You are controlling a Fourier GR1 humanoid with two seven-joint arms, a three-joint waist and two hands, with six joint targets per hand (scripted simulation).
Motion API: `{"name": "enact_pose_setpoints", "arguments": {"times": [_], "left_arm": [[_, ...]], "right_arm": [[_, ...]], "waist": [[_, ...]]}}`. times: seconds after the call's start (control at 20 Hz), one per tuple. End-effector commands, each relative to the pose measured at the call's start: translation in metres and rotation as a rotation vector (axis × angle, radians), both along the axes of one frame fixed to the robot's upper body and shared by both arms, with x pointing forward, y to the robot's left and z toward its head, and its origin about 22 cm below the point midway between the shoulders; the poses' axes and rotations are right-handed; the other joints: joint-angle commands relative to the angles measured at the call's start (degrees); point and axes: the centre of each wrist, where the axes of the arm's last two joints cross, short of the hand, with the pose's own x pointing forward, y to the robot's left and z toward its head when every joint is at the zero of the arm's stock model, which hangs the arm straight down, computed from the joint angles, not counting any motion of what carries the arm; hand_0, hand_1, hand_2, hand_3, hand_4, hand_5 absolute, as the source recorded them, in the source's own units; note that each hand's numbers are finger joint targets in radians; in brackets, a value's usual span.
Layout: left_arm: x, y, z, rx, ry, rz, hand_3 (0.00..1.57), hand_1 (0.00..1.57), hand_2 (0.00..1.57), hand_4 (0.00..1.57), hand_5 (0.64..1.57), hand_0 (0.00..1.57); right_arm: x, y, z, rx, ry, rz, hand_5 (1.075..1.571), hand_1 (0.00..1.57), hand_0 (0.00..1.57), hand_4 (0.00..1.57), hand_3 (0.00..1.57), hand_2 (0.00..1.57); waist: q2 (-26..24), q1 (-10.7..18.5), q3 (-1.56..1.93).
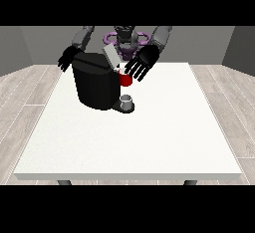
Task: Insert the coffee pod into the coffee machine and close the lid
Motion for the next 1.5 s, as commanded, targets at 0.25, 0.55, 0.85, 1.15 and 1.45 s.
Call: {"name": "enact_pose_setpoints", "arguments": {"times": [0.25, 0.55, 0.85, 1.15, 1.45], "left_arm": [[0.002, -0.005, 0.002, 0.059, 0.07, 0.006, 0.0, 0.0, 0.0, 0.0, 1.571, 0.0], [0.0, -0.02, -0.025, 0.069, 0.12, -0.044, 0.0, 0.0, 0.0, 0.0, 1.571, 0.0], [-0.003, -0.019, -0.041, 0.02, 0.118, -0.011, 0.0, 0.0, 0.0, 0.0, 1.571, 0.0], [-0.007, -0.042, -0.077, -0.316, 0.193, -0.053, 0.0, 0.0, 0.0, 0.0, 1.571, 0.0], [-0.04, -0.024, -0.18, -0.71, 0.315, -0.046, 0.0, 0.0, 0.0, 0.0, 1.571, 0.0]], "right_arm": [[-0.003, -0.005, -0.01, -0.022, 0.035, -0.01, 1.571, 0.0, 0.0, 0.34, 0.0, 0.0], [-0.012, -0.016, -0.033, 0.001, 0.088, -0.047, 1.571, 0.0, 0.0, 0.42, 0.0, 0.0], [-0.019, -0.012, -0.038, 0.009, 0.103, -0.047, 1.571, 0.0, 0.0, 0.38, 0.0, 0.0], [-0.03, -0.046, -0.057, 0.042, 0.153, -0.118, 1.571, 0.0, 0.0, 0.42, 0.0, 0.0], [-0.066, -0.064, -0.077, 0.009, 0.229, -0.132, 1.571, 0.0, 0.0, 0.49, 0.0, 0.0]], "waist": [[-2.1, 0.0, -0.06], [-6.2, 2.9, -0.06], [-8.1, 3.9, -0.07], [-13.9, 8.7, -0.06], [-22.9, 12.1, -0.14]]}}
